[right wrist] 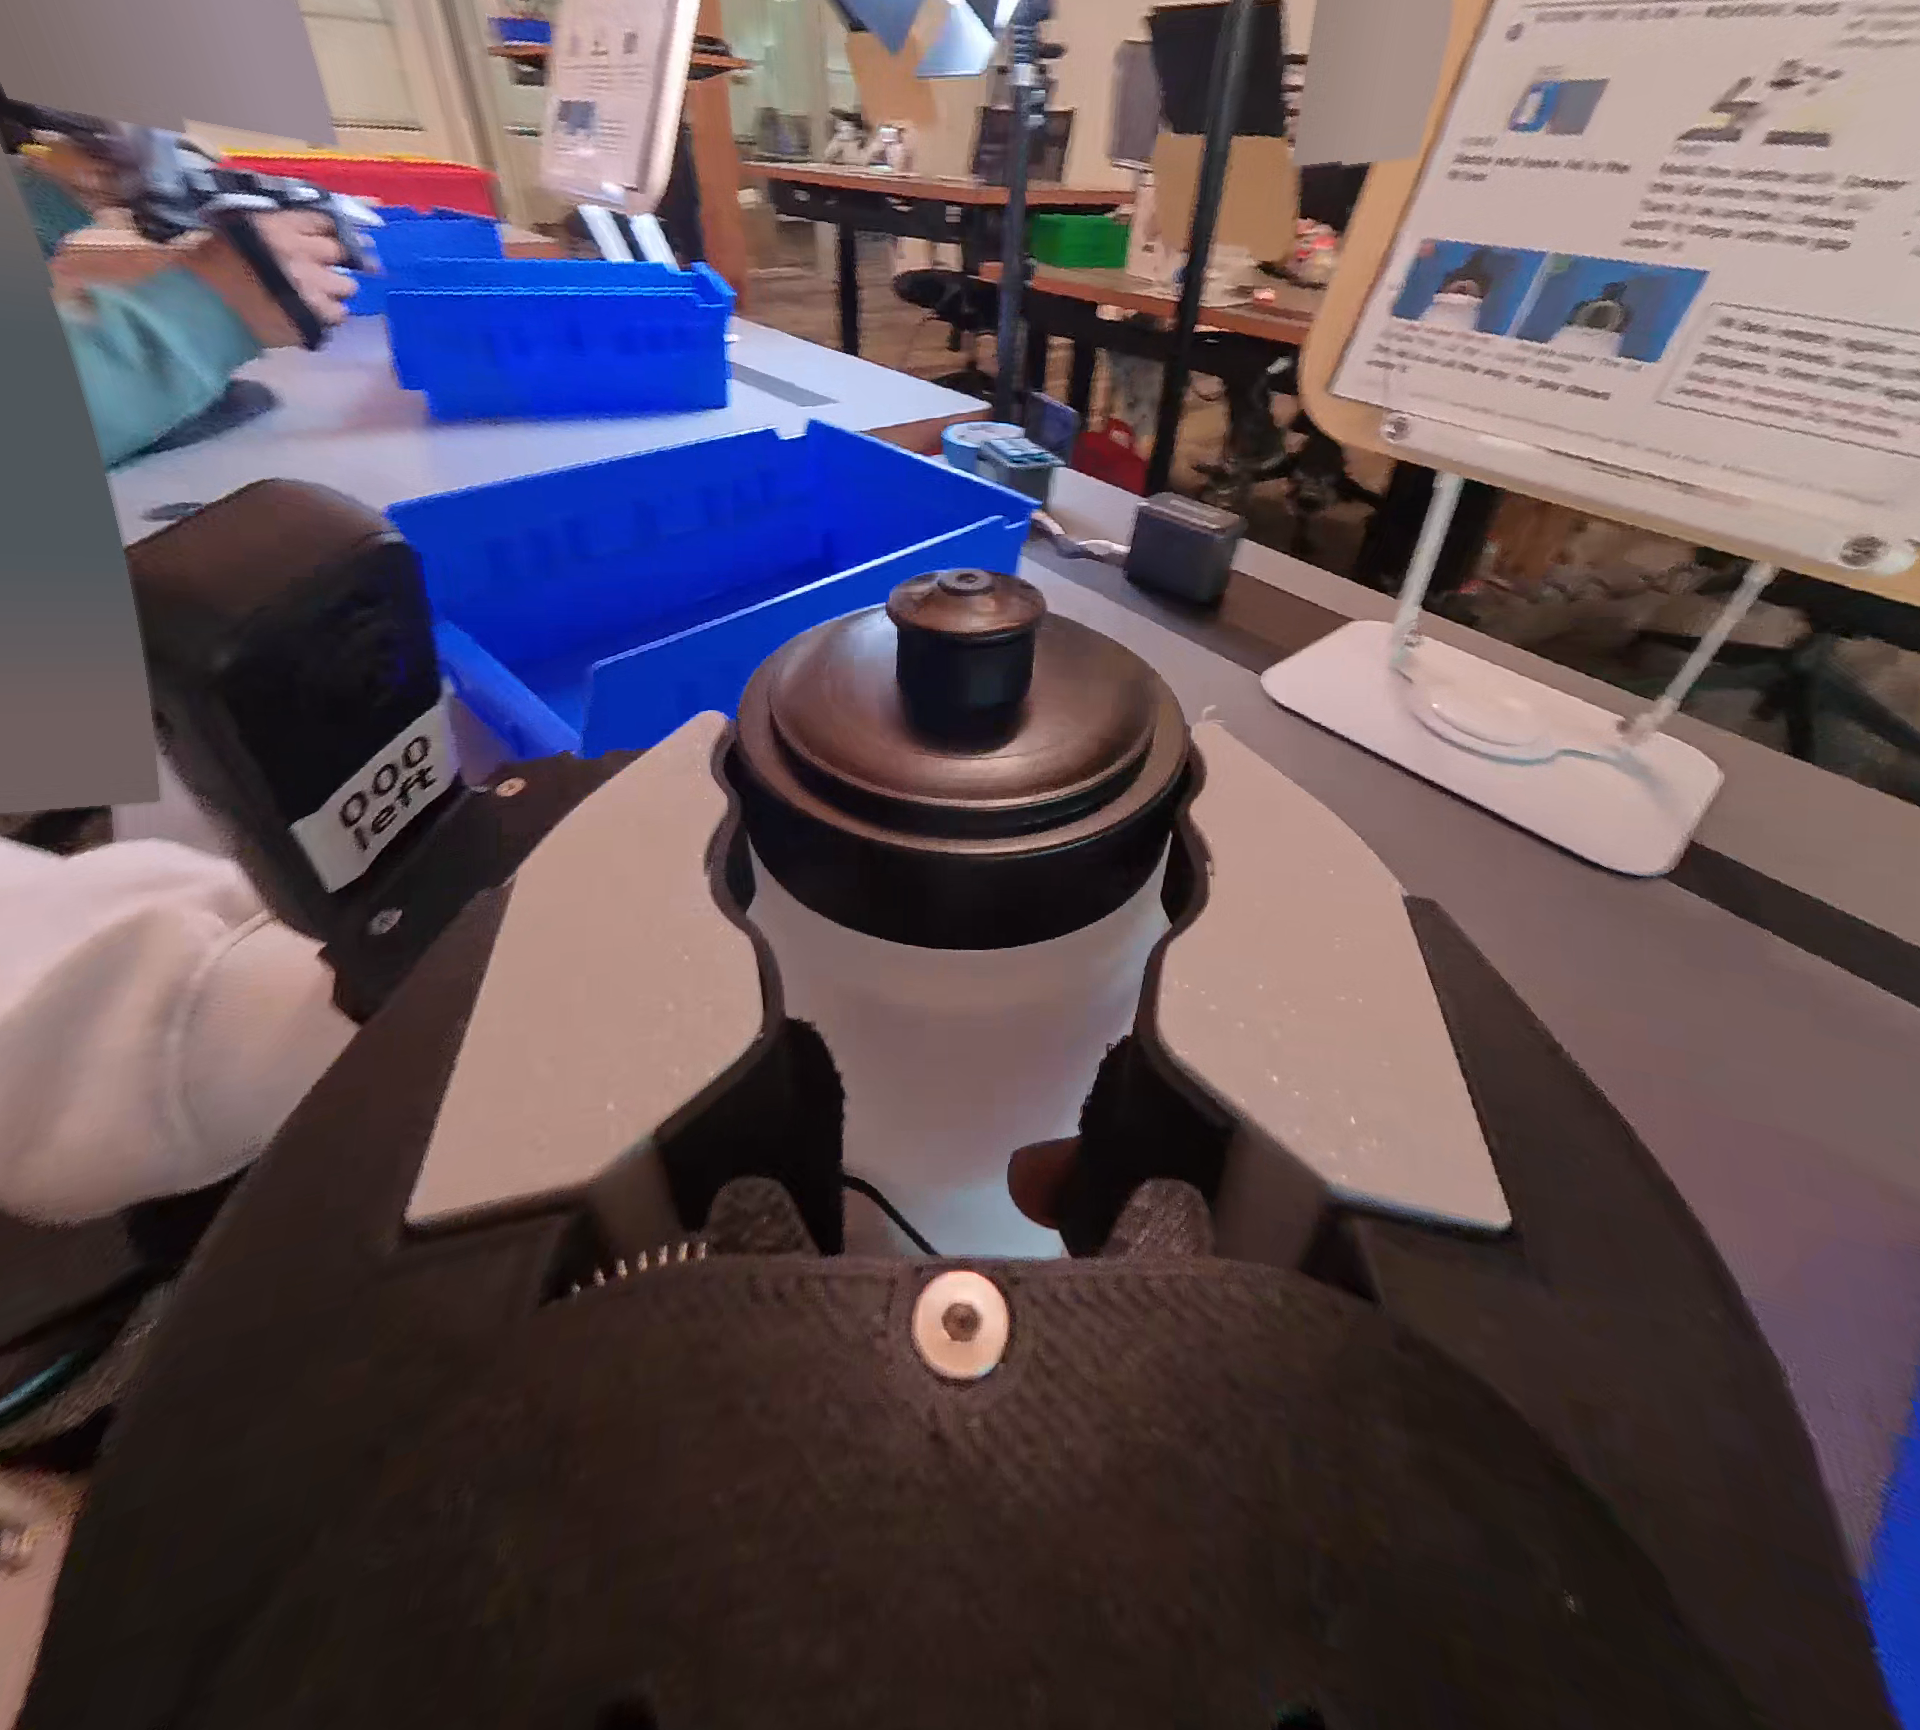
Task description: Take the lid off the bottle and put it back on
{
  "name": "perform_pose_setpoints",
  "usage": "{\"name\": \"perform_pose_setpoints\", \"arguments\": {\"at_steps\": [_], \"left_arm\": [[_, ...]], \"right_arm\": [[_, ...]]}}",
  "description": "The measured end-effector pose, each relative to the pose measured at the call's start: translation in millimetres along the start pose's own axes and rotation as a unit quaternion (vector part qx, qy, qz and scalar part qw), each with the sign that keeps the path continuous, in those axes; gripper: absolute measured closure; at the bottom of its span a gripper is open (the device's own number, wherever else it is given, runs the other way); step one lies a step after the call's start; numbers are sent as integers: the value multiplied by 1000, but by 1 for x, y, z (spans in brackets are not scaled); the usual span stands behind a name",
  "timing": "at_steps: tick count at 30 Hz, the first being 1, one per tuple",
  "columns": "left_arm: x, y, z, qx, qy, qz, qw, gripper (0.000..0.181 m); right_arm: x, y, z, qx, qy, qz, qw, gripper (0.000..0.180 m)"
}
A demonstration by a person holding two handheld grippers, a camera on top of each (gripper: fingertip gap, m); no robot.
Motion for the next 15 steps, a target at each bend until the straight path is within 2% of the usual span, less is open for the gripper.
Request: {"name": "perform_pose_setpoints", "arguments": {"at_steps": [2,5,7,10,12,13,15], "left_arm": [[1,0,0,4,-17,6,1000,92],[4,1,1,12,-50,11,999,93],[9,3,2,19,-73,7,997,93],[17,5,3,31,-104,12,994,93],[16,5,3,35,-103,19,994,93],[14,5,3,35,-99,24,994,93],[10,3,3,31,-83,24,996,93]], "right_arm": [[-1,0,-1,-11,62,4,998,102],[-3,-1,1,-33,209,14,977,102],[-7,-2,6,-47,325,27,944,102],[-12,-3,16,-61,477,25,876,102],[-12,-2,15,-66,521,15,851,102],[-12,-2,13,-69,522,14,850,102],[-10,-1,7,-72,493,10,867,101]]}}
Point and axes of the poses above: each gripper's, where its closed fingertips meet, z back along the fingers, y out of its top, x = y × z across the jaws, the point moved 2 cm from there along z, back along the fingers, and after that the axes turned 9 degrees about -z, right-handed, at the moved point
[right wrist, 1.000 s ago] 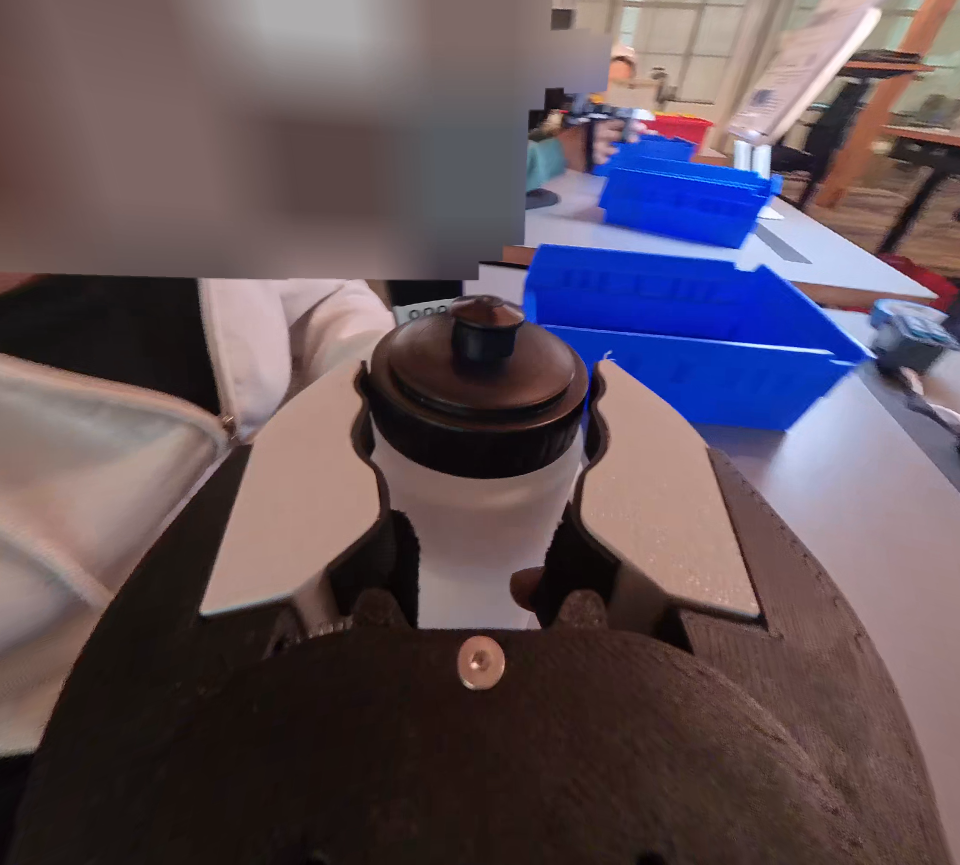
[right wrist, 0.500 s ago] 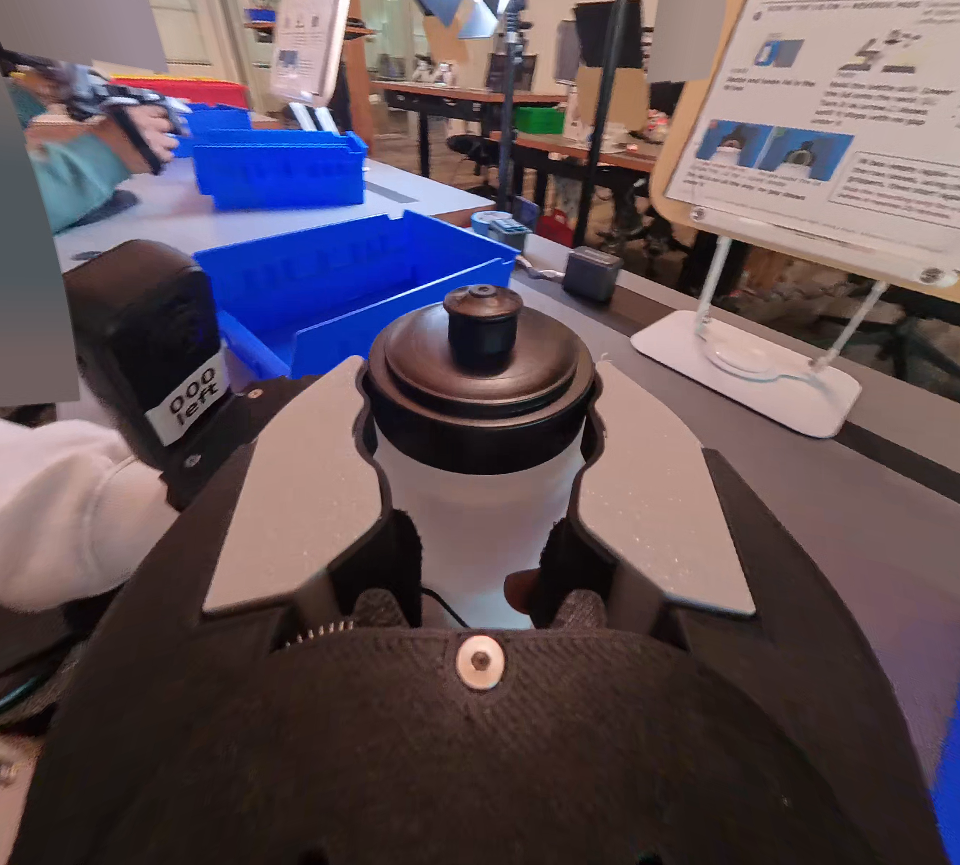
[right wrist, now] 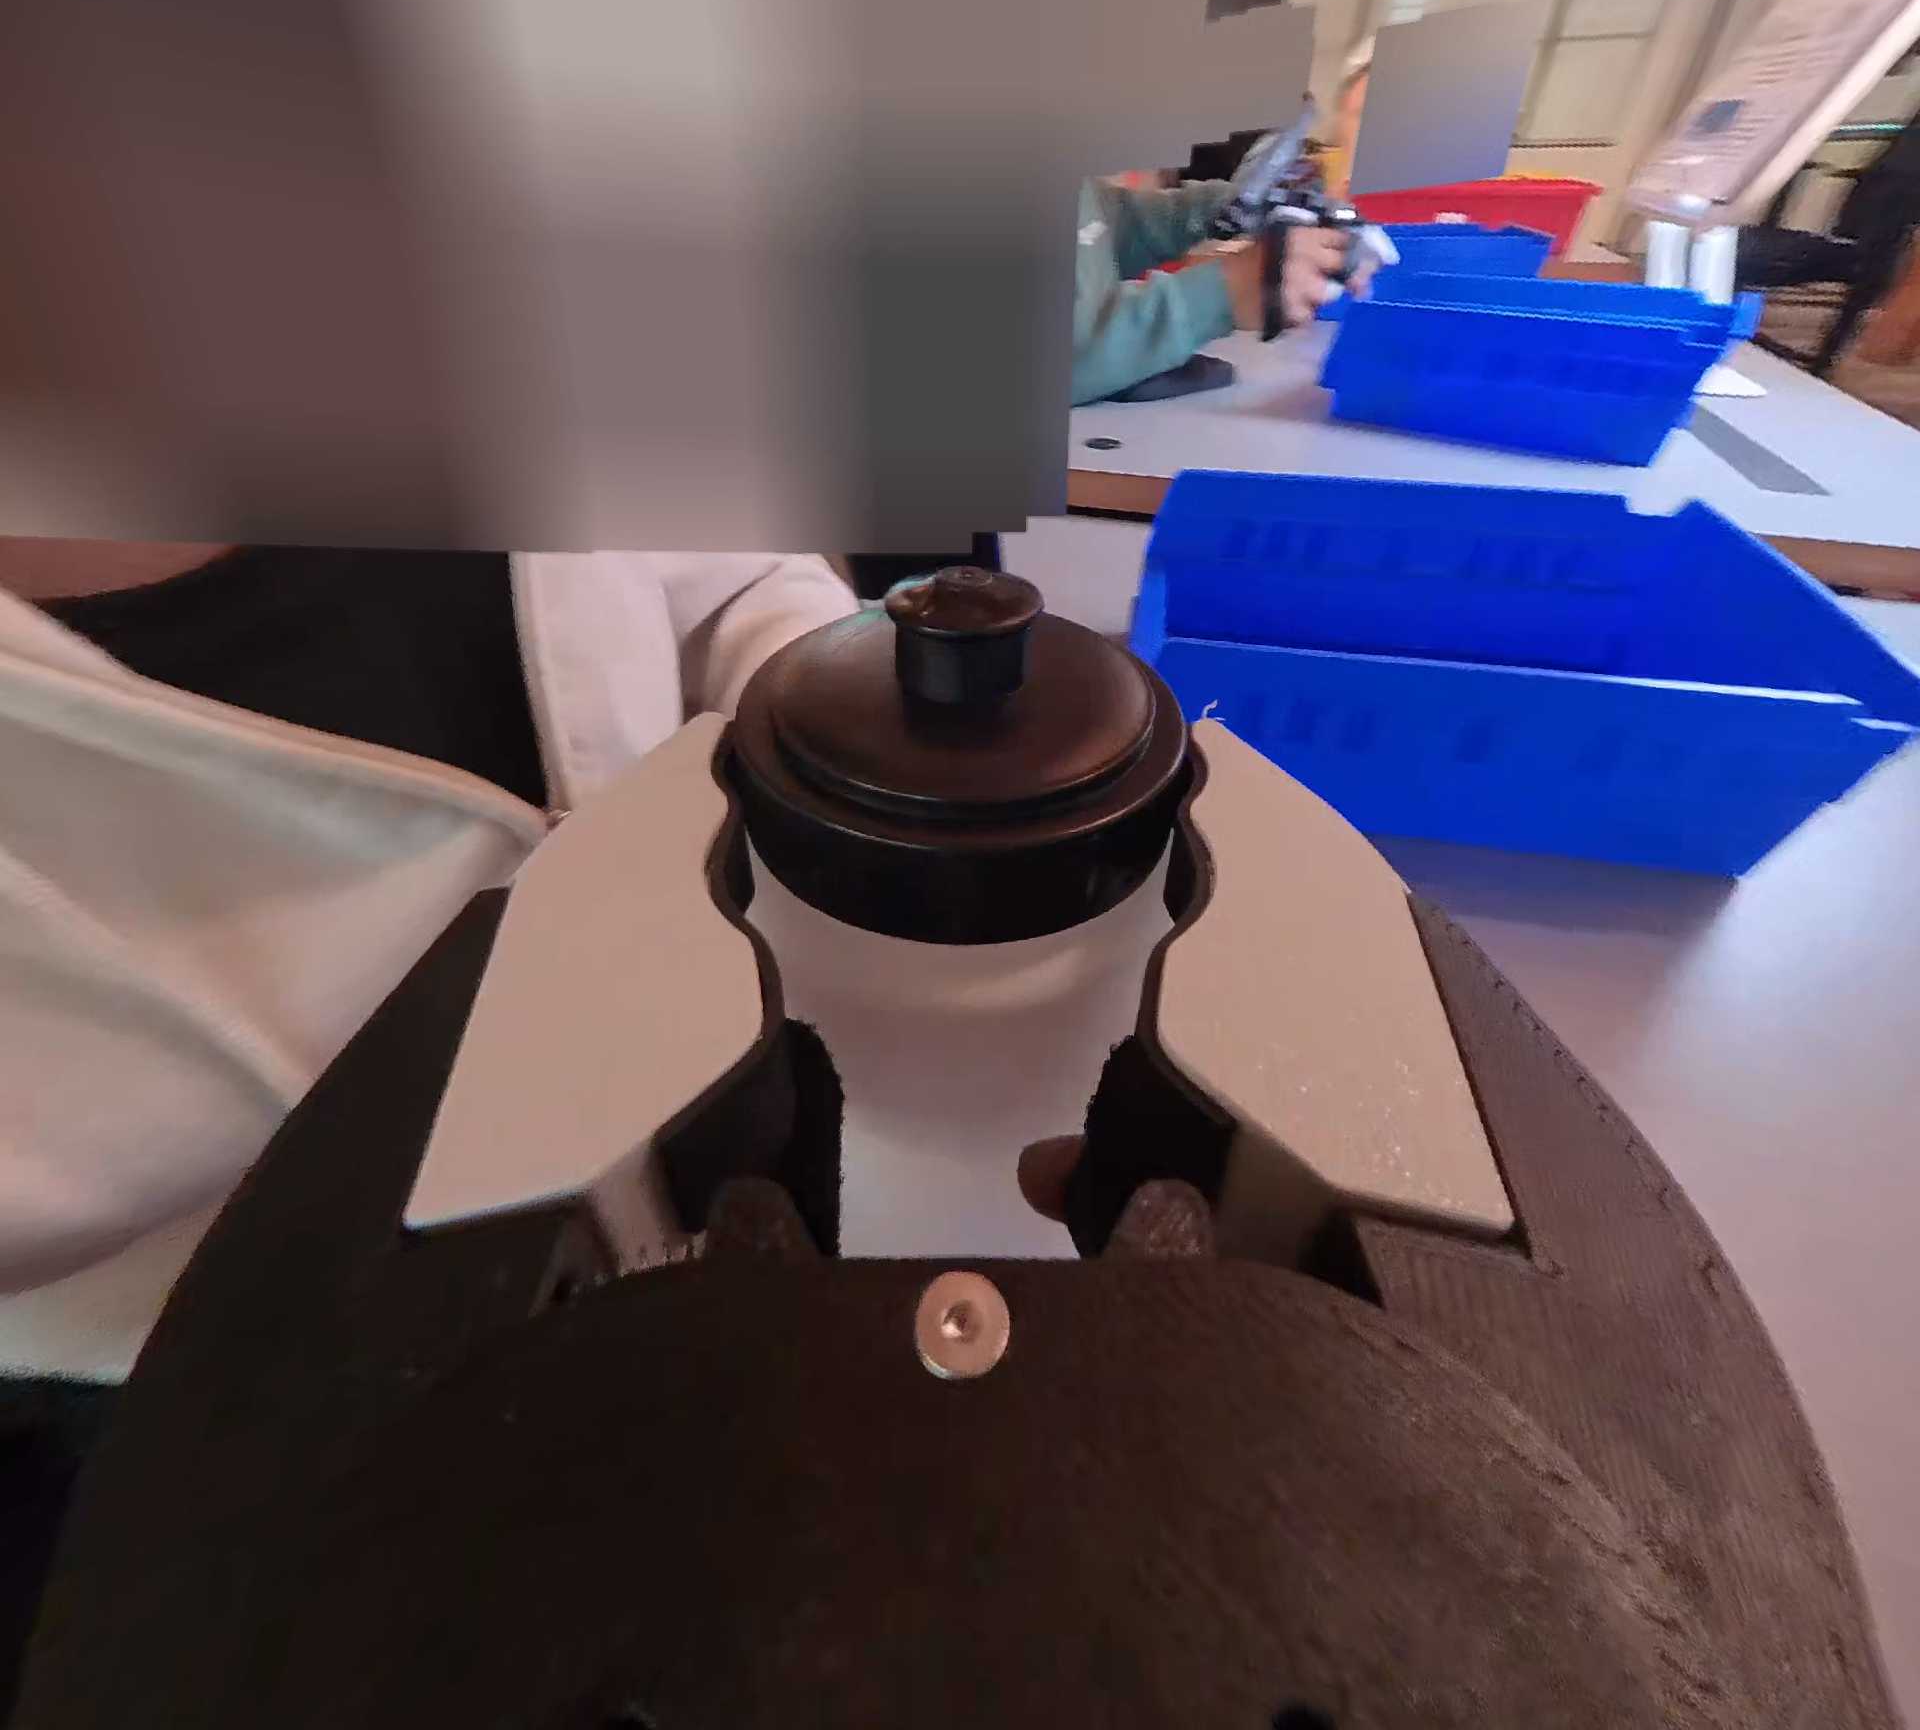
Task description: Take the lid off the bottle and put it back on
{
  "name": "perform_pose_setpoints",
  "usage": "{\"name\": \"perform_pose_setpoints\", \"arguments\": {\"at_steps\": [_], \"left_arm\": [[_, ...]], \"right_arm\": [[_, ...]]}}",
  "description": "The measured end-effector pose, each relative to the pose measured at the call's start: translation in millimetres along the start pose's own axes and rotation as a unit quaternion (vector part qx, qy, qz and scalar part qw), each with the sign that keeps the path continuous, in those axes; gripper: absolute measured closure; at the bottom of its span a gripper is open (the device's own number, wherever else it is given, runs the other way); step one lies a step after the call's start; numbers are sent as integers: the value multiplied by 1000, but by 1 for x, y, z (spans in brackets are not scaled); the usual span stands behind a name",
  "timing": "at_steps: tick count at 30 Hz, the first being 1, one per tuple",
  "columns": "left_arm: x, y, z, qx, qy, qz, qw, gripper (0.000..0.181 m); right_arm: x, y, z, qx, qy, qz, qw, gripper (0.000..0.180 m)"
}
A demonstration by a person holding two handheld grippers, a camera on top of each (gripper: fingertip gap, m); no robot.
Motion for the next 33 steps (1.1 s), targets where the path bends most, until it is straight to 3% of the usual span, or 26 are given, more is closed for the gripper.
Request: {"name": "perform_pose_setpoints", "arguments": {"at_steps": [2,3,9,13,14,18,23,27,29,31,33], "left_arm": [[-1,0,-1,-5,14,-10,1000,92],[-1,0,-1,-7,21,-13,1000,92],[-4,-1,-2,-15,55,-18,998,92],[-4,-2,-2,-18,61,-22,998,92],[-5,-2,-2,-19,62,-20,998,92],[-5,-2,-1,-17,45,-14,999,92],[4,0,-1,-7,-2,-19,1000,93],[8,1,-2,1,-25,-16,1000,93],[5,0,-1,2,-19,-6,1000,93],[0,-1,0,-1,-3,-5,1000,93],[-3,-2,0,-7,13,-11,1000,93]], "right_arm": [[3,5,2,32,-64,-3,997,73],[5,8,4,51,-106,-12,993,68],[-1,18,15,161,-383,-37,909,70],[1,8,12,136,-493,-13,859,92],[2,6,10,123,-493,-7,861,104],[4,6,8,84,-426,-15,901,104],[-5,6,8,40,-175,7,984,104],[-13,5,9,27,6,18,999,104],[-7,6,7,29,26,0,999,104],[-2,8,5,38,-5,-4,999,103],[2,11,5,67,-79,0,995,74]]}}
Point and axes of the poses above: each gripper's, where its closed fingertips meet, z back along the fingers, y out of its top, x = y × z across the jaws, the point moved 2 cm from there along z, back along the fingers, and after that the axes turned 9 degrees about -z, right-handed, at the moved point
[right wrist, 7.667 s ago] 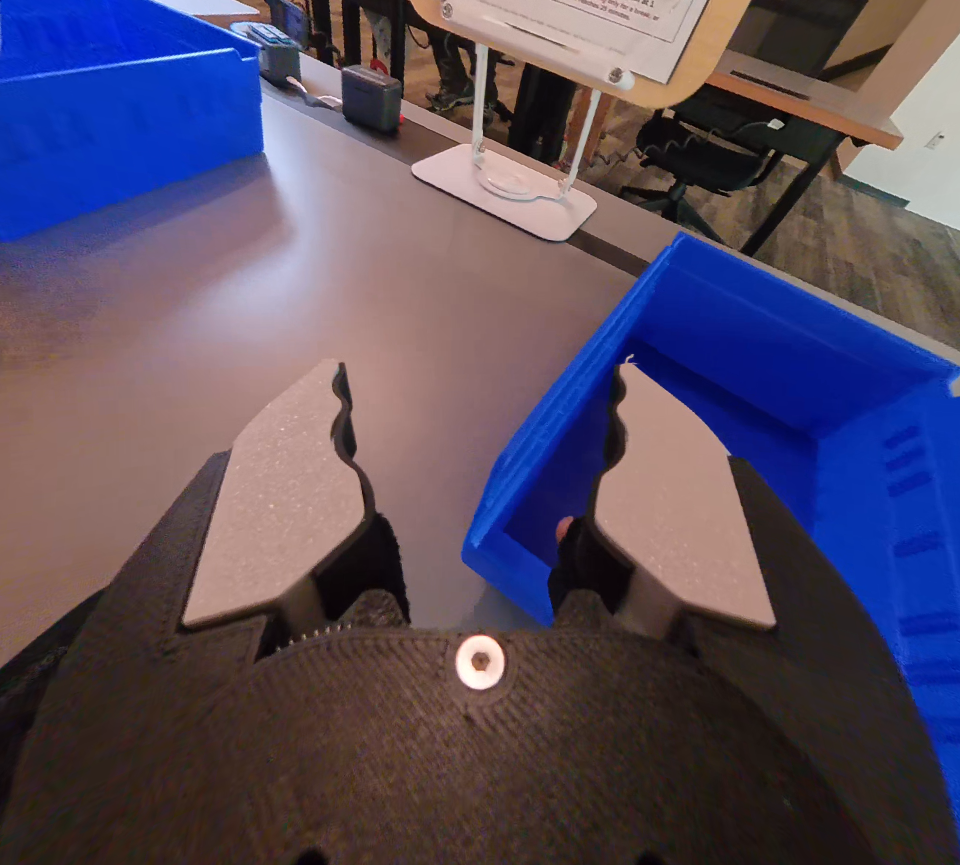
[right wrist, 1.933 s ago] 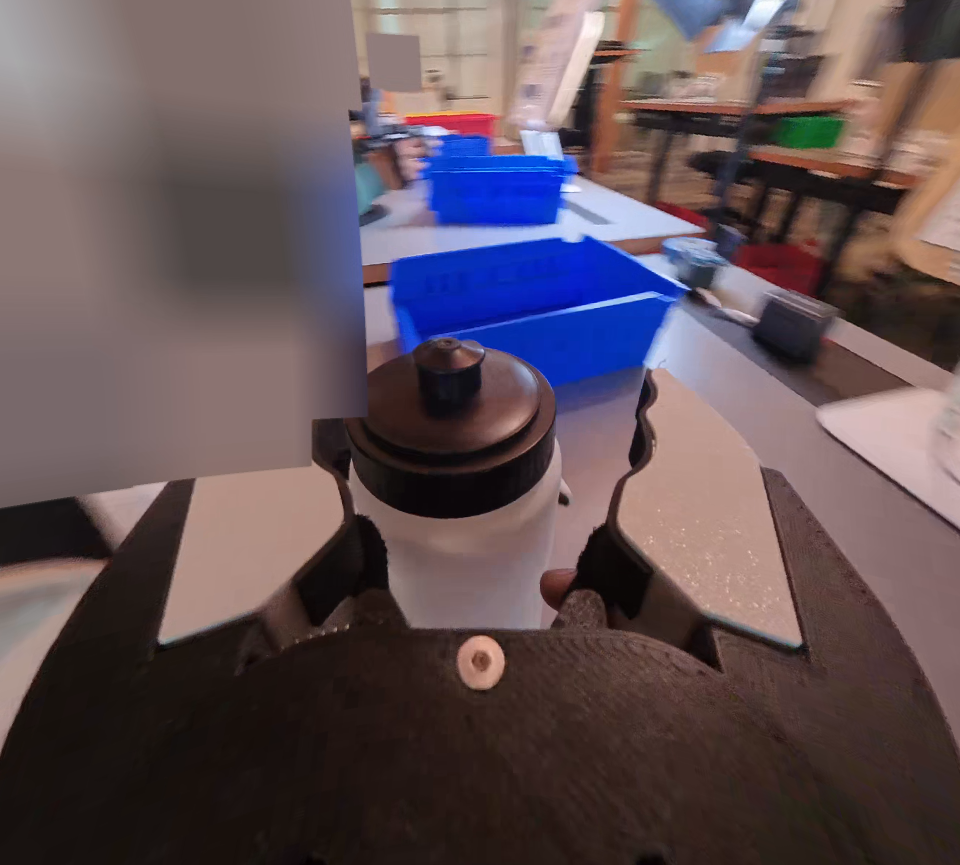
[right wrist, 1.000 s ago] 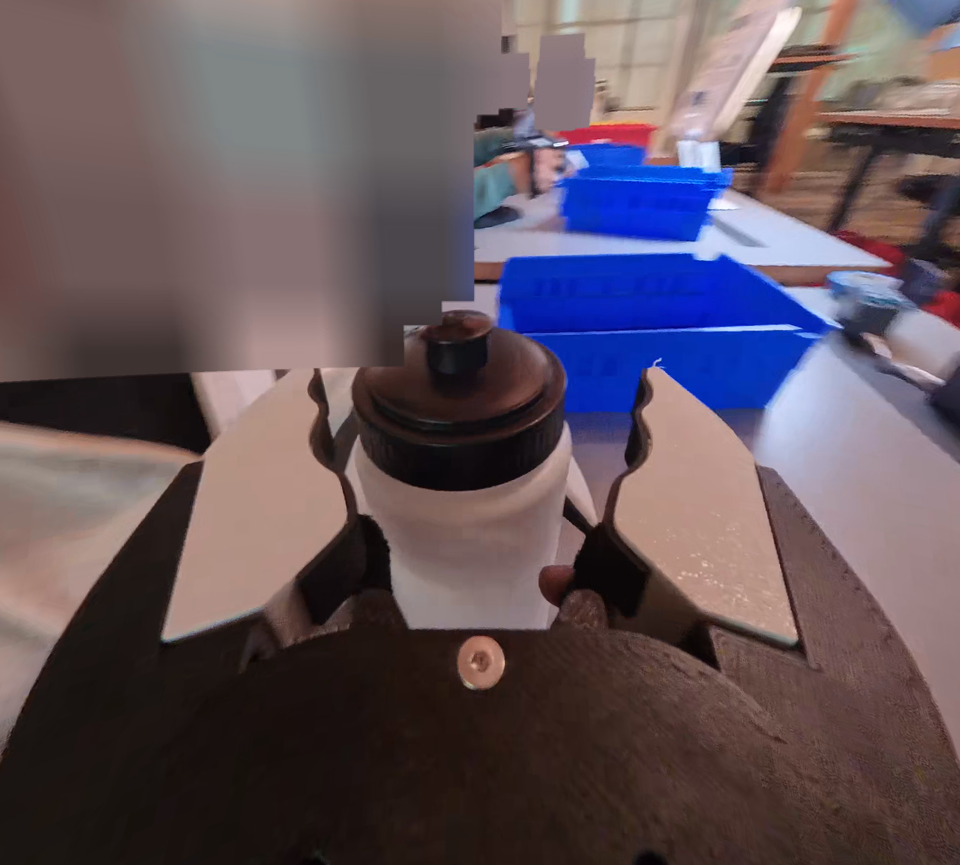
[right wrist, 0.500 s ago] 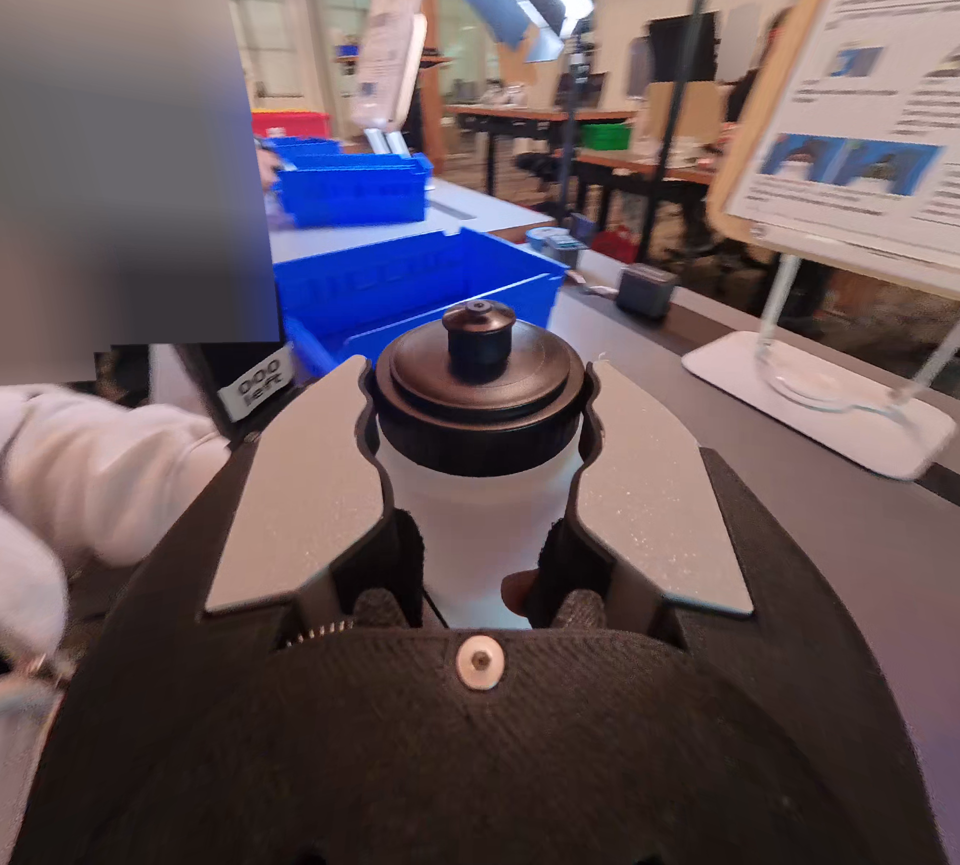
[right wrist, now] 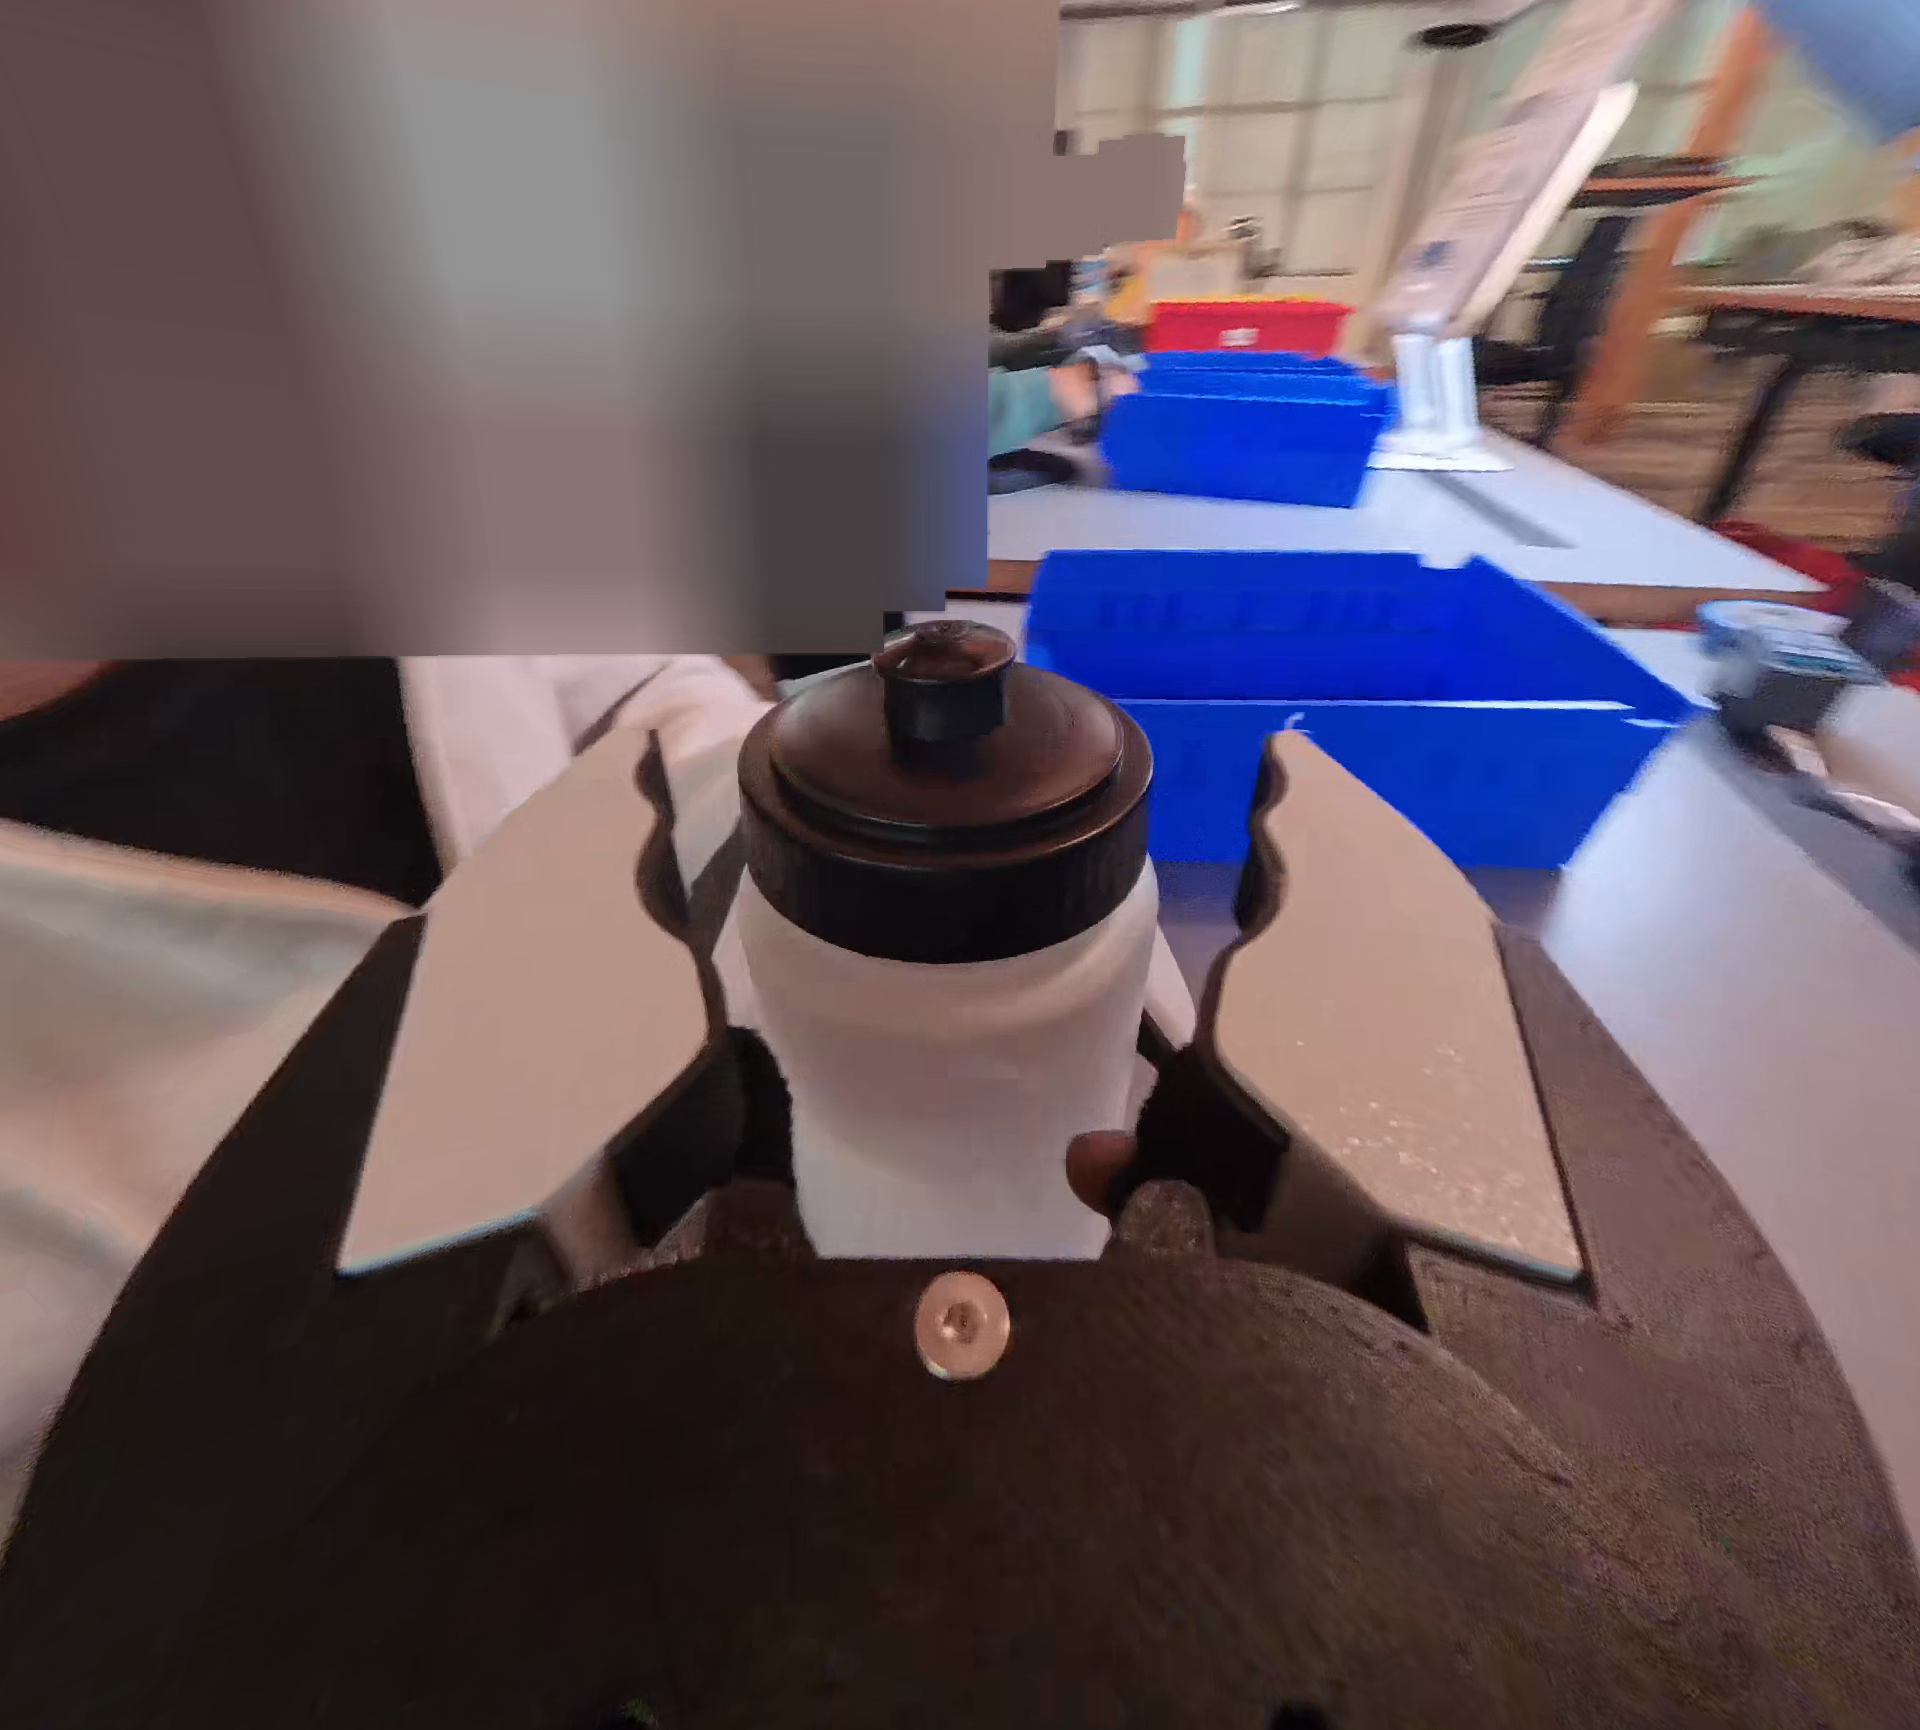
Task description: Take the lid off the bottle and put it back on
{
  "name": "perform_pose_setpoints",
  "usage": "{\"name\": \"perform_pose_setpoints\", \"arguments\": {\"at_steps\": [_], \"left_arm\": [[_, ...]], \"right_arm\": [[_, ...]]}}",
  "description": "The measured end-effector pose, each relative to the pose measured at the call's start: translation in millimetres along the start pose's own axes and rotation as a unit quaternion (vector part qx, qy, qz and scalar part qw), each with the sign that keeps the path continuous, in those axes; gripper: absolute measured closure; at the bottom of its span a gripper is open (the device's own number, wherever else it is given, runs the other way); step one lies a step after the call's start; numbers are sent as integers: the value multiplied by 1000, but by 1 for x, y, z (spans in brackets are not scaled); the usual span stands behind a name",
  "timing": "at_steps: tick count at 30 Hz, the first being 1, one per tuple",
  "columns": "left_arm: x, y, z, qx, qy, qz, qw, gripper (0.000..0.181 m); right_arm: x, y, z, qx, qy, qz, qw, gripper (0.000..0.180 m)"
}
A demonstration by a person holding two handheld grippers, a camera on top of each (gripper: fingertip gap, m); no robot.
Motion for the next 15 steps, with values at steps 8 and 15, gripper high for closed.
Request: {"name": "perform_pose_setpoints", "arguments": {"at_steps": [8,15], "left_arm": [[-2,-1,-2,-11,32,-6,999,92],[-1,-1,-1,-5,14,0,1000,93]], "right_arm": [[0,-1,3,71,-345,-23,936,84],[2,-6,-2,-22,-289,12,957,102]]}}
Point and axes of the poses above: each gripper's, where its closed fingertips meet, z back along the fingers, y out of its top, x = y × z across the jaws, the point moved 2 cm from there along z, back along the fingers, and after that the axes turned 9 degrees about -z, right-handed, at the moved point
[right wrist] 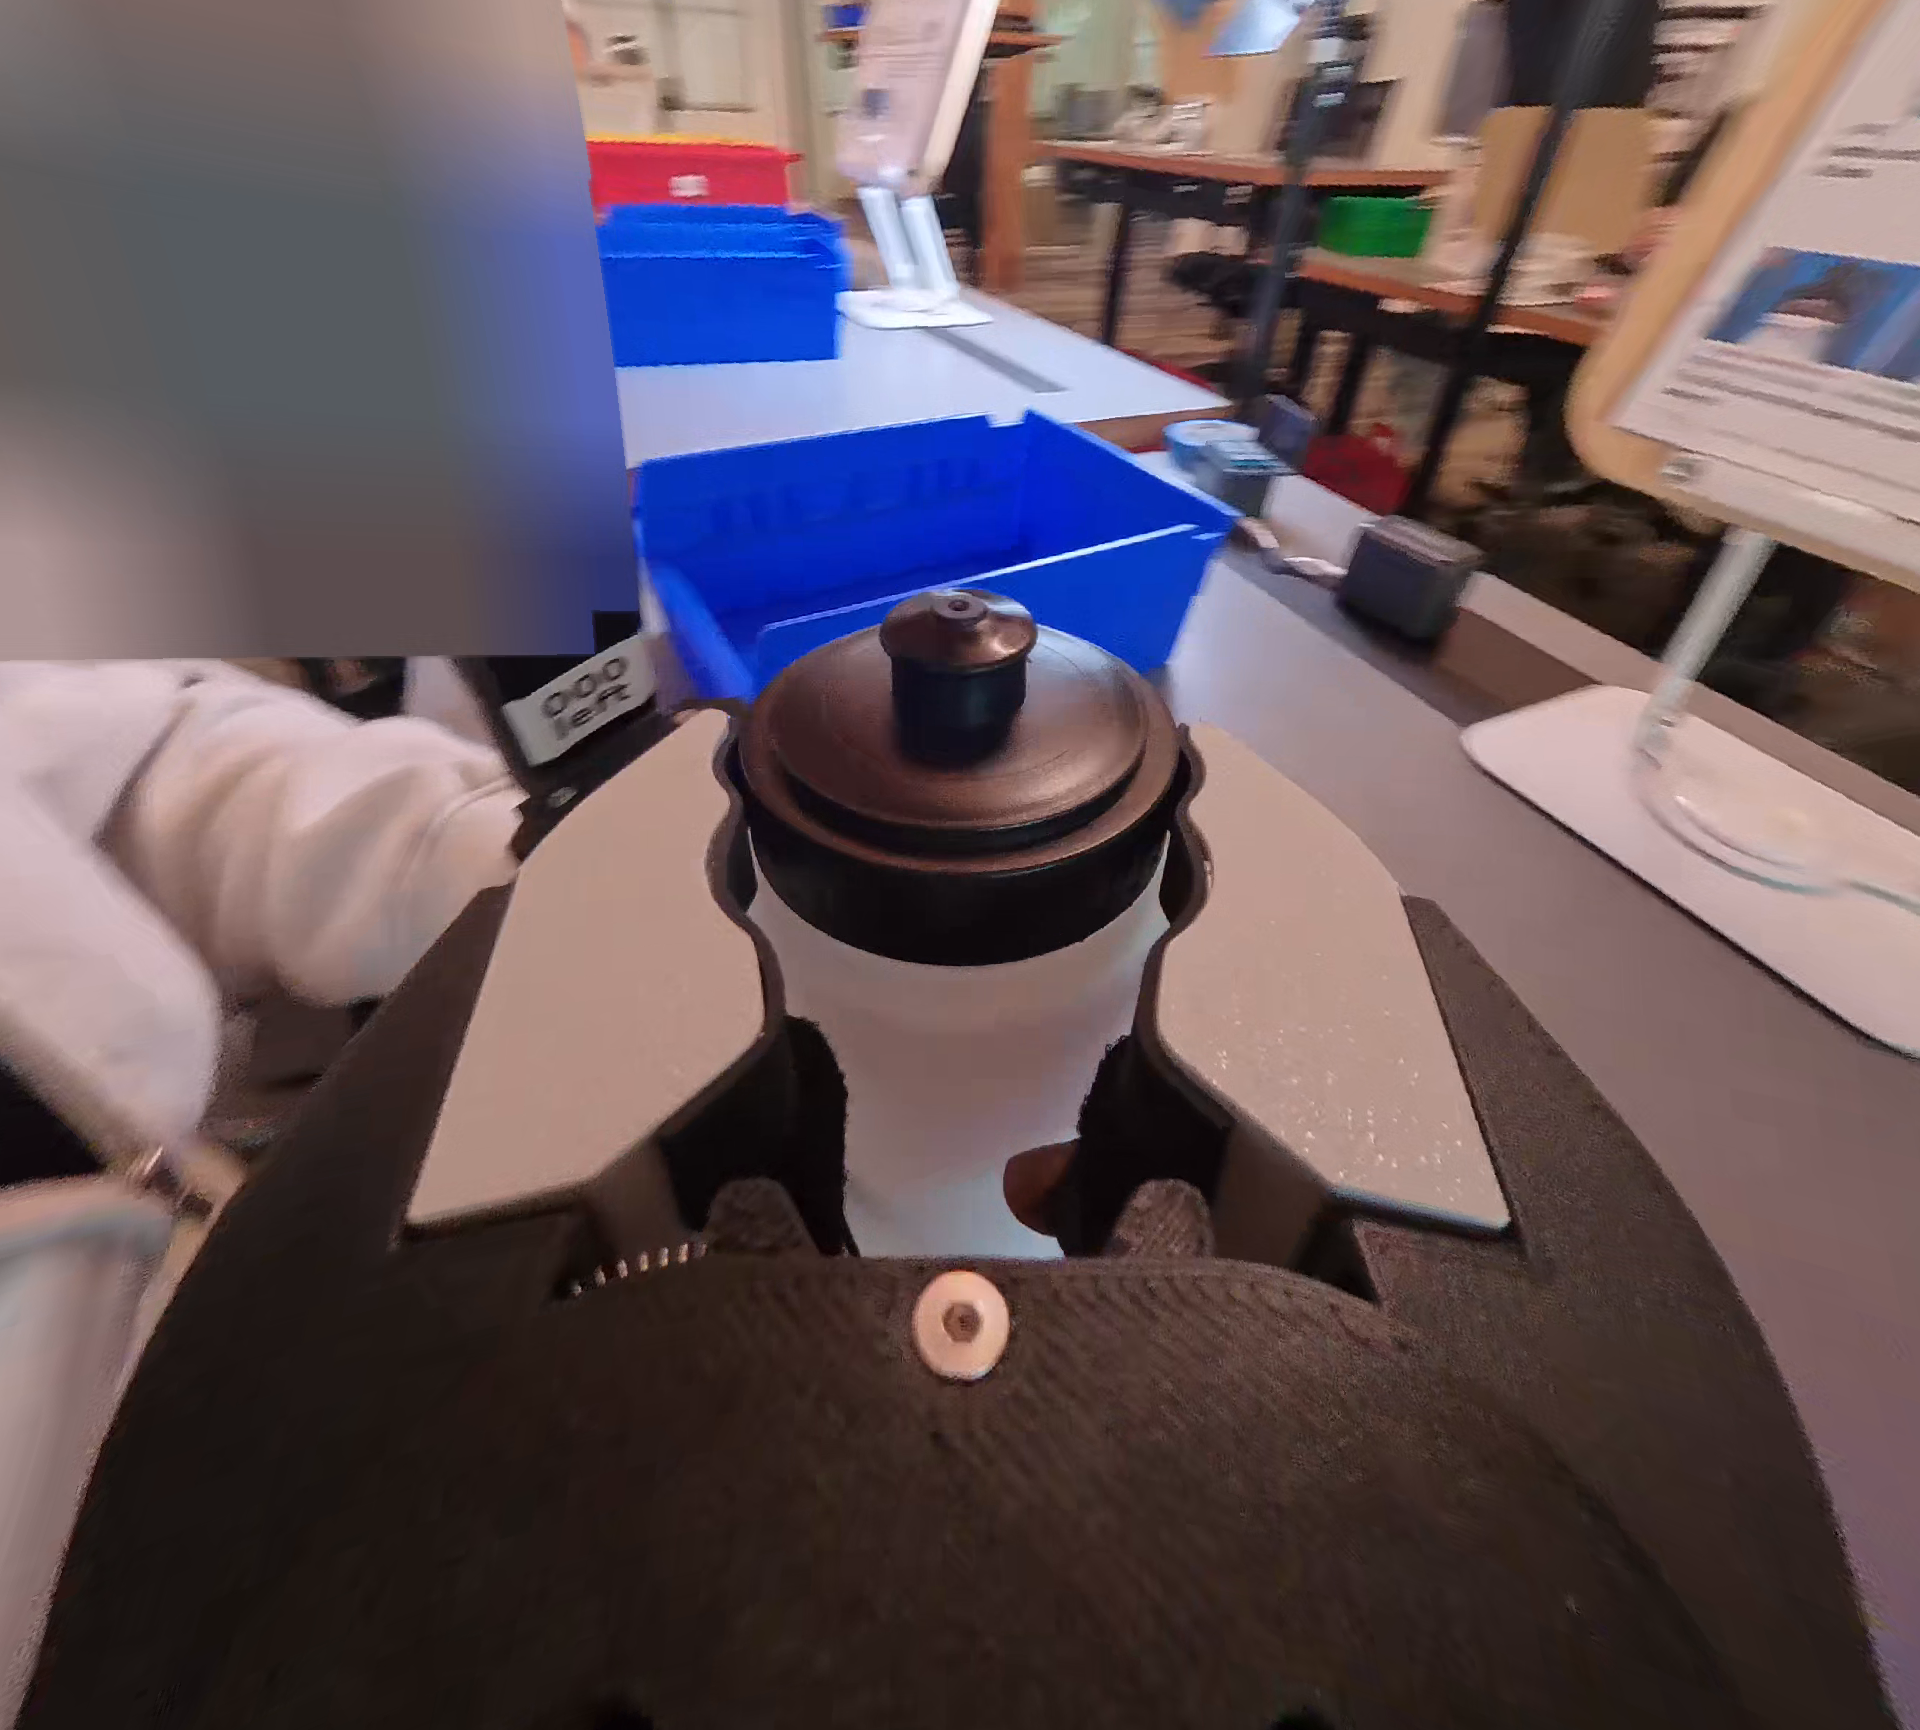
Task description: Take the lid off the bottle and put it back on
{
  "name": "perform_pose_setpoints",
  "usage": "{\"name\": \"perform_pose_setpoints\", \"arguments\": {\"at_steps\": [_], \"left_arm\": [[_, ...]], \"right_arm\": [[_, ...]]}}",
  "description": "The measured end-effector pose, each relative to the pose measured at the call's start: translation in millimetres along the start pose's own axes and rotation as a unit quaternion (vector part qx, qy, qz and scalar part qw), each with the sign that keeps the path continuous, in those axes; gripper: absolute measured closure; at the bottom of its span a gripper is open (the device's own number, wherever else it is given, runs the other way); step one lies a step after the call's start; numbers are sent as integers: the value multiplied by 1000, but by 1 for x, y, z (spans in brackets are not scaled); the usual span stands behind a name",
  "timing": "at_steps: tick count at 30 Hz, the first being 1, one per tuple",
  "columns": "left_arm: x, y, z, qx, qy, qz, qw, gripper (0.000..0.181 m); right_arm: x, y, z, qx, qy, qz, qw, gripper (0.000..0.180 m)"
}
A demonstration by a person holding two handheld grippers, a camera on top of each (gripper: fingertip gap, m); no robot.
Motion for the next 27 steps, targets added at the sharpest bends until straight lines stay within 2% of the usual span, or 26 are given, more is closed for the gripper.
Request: {"name": "perform_pose_setpoints", "arguments": {"at_steps": [3,7,9,11,13,14,16,19,23,24,26,27], "left_arm": [[4,1,0,5,-20,-5,1000,93],[12,3,0,16,-56,-3,998,93],[14,4,0,20,-68,4,997,93],[12,3,1,21,-63,11,998,93],[9,2,1,19,-49,14,999,93],[7,2,1,15,-40,11,999,93],[6,2,0,10,-24,5,1000,93],[4,1,-1,2,-3,4,1000,93],[3,1,-1,-4,9,-3,1000,93],[4,1,-1,-5,9,-5,1000,93],[3,1,-1,-6,10,-3,1000,93],[3,0,-1,-5,8,0,1000,93]], "right_arm": [[-4,-1,4,-22,140,20,990,103],[-11,-2,11,-33,311,43,949,103],[-13,-2,13,-39,366,48,929,102],[-12,-1,10,-45,382,40,922,102],[-10,0,6,-46,355,25,933,100],[-9,4,3,-30,323,16,946,81],[-6,8,3,-8,242,0,970,67],[-4,7,5,21,97,-18,995,70],[1,4,9,50,-80,-7,996,82],[2,4,9,52,-98,1,994,84],[-1,2,5,39,-98,8,994,102],[0,2,4,33,-94,7,995,102]]}}
Point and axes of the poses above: each gripper's, where its closed fingertips meet, z back along the fingers, y out of its top, x = y × z across the jaws, the point moved 2 cm from there along z, back along the fingers, and after that the axes turned 9 degrees about -z, right-handed, at the moved point
